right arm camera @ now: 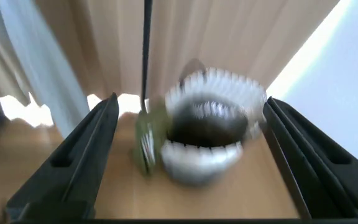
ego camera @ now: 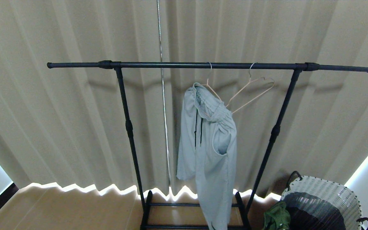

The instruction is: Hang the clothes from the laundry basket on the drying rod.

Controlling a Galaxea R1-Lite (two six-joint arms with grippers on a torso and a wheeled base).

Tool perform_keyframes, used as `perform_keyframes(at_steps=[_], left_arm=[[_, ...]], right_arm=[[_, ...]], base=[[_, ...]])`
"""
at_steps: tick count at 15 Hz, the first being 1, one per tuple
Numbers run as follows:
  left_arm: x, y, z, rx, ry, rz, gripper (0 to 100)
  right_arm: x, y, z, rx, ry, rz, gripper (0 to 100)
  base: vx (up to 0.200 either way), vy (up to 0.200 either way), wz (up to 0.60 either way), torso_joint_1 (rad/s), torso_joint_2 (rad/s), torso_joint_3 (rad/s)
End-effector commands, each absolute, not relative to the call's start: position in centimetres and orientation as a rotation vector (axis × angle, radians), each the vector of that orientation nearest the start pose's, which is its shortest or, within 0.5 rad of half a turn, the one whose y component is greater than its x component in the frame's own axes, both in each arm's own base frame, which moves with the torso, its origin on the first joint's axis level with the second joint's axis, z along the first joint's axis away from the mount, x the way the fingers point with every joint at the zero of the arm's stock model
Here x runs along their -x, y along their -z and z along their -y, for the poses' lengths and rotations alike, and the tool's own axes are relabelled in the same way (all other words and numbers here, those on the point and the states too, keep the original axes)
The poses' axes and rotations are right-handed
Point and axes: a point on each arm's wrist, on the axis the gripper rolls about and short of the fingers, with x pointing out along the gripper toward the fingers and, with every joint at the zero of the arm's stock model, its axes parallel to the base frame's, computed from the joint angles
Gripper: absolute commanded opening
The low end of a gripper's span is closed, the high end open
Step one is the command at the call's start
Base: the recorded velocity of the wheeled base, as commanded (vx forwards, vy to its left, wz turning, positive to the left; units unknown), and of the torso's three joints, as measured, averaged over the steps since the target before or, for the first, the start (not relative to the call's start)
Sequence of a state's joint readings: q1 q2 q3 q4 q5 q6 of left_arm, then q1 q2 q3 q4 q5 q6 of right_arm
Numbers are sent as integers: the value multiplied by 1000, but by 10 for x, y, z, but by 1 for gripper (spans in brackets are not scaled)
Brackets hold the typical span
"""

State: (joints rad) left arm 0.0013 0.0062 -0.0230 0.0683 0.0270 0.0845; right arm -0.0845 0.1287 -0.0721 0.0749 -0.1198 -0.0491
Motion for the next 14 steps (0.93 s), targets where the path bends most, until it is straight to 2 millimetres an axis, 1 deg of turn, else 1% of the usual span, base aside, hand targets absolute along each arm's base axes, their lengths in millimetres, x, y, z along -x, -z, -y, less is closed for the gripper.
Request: perform_keyframes(at_steps=[1, 2, 4, 8, 14], left_arm=[[24, -75, -1, -85, -28, -53, 100], [24, -75, -1, -83, -28, -56, 100], [24, -75, -1, -82, -27, -55, 100], [24, -75, -1, -21, -32, -48, 100], [24, -75, -1, -22, -30, -51, 100]], right_arm=[[16, -80, 0, 38, 134, -66, 100], [16, -85, -1, 40, 80, -12, 100], [23, -83, -1, 52, -78, 77, 100], [23, -84, -2, 50, -87, 83, 100], [23, -84, -2, 53, -87, 84, 100]], base=[[0, 0, 0, 0, 0, 0], [0, 0, 0, 0, 0, 0], [0, 0, 0, 0, 0, 0], [0, 0, 0, 0, 0, 0], [0, 0, 0, 0, 0, 0]])
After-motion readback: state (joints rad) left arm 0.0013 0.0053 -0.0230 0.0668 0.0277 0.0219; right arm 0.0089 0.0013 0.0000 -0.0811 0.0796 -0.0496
